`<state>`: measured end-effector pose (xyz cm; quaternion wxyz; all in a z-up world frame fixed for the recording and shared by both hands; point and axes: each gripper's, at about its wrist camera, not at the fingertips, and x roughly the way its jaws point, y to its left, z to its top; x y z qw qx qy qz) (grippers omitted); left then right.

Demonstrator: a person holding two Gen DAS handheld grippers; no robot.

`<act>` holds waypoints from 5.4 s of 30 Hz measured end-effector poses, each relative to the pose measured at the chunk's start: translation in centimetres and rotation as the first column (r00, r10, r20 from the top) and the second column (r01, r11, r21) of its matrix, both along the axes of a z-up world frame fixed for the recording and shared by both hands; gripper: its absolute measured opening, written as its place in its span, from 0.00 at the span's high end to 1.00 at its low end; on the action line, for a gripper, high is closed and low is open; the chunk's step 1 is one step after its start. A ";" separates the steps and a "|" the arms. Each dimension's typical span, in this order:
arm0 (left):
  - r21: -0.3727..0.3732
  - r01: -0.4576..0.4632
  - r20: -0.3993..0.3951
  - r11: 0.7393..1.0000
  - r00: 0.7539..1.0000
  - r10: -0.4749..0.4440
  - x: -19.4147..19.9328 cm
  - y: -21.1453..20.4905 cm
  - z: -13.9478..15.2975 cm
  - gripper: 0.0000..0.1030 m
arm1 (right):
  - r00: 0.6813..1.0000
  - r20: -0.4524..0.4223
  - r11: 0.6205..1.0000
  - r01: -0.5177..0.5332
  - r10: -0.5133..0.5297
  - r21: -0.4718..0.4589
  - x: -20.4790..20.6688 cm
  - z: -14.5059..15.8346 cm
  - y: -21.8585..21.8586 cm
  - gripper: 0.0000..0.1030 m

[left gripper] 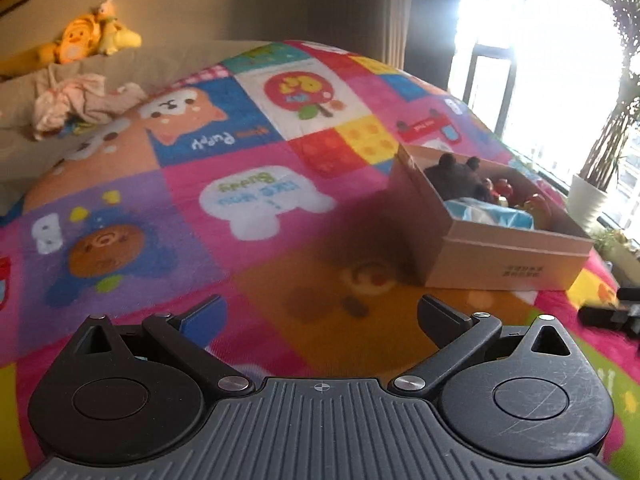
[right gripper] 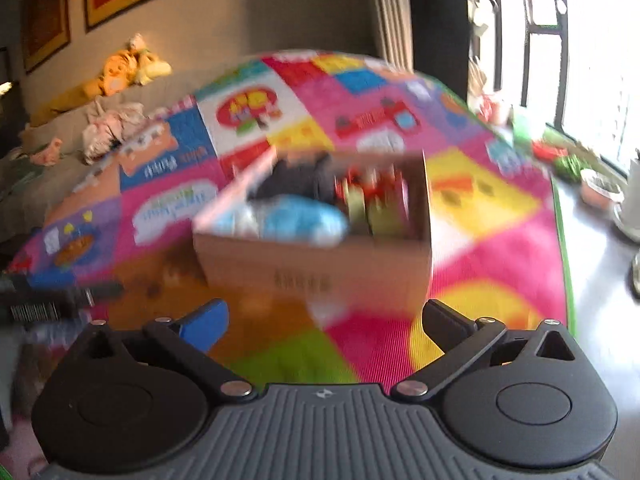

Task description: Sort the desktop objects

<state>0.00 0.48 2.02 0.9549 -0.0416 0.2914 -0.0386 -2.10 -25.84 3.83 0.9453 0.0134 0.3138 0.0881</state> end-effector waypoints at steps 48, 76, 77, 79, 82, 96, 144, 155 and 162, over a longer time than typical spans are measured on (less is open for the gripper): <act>0.122 -0.007 -0.095 0.993 0.995 0.019 2.5 -2.1 -3.0 0.00 | 0.993 -0.042 0.991 0.108 -0.111 -0.076 2.7 -5.7 0.8 0.00; 0.121 -0.007 -0.095 0.993 0.995 0.019 2.5 -2.1 -3.0 0.00 | 0.993 -0.042 0.991 0.108 -0.111 -0.076 2.7 -5.7 0.8 0.00; 0.121 -0.007 -0.095 0.993 0.995 0.019 2.5 -2.1 -3.0 0.00 | 0.993 -0.042 0.991 0.108 -0.111 -0.076 2.7 -5.7 0.8 0.00; 0.121 -0.008 -0.095 0.993 0.995 0.019 2.5 -2.1 -3.0 0.00 | 0.993 -0.042 0.991 0.108 -0.111 -0.076 2.7 -5.7 0.8 0.00; 0.121 -0.008 -0.095 0.993 0.995 0.019 2.5 -2.1 -3.0 0.00 | 0.993 -0.042 0.991 0.108 -0.111 -0.076 2.7 -5.7 0.8 0.00; 0.120 -0.008 -0.095 0.993 0.995 0.019 2.5 -2.1 -3.0 0.00 | 0.993 -0.042 0.991 0.108 -0.111 -0.076 2.7 -5.7 0.8 0.00; 0.120 -0.008 -0.095 0.993 0.995 0.019 2.5 -2.1 -3.1 0.00 | 0.993 -0.042 0.991 0.108 -0.111 -0.074 2.7 -5.7 0.7 0.00; 0.122 -0.008 -0.095 0.992 0.995 0.020 2.5 -2.1 -3.1 0.00 | 0.993 -0.042 0.991 0.108 -0.112 -0.075 2.7 -5.7 0.8 0.00; 0.125 -0.010 -0.094 0.992 0.995 0.022 2.5 -2.1 -3.0 0.00 | 0.993 -0.042 0.991 0.108 -0.112 -0.075 2.7 -5.7 0.8 0.00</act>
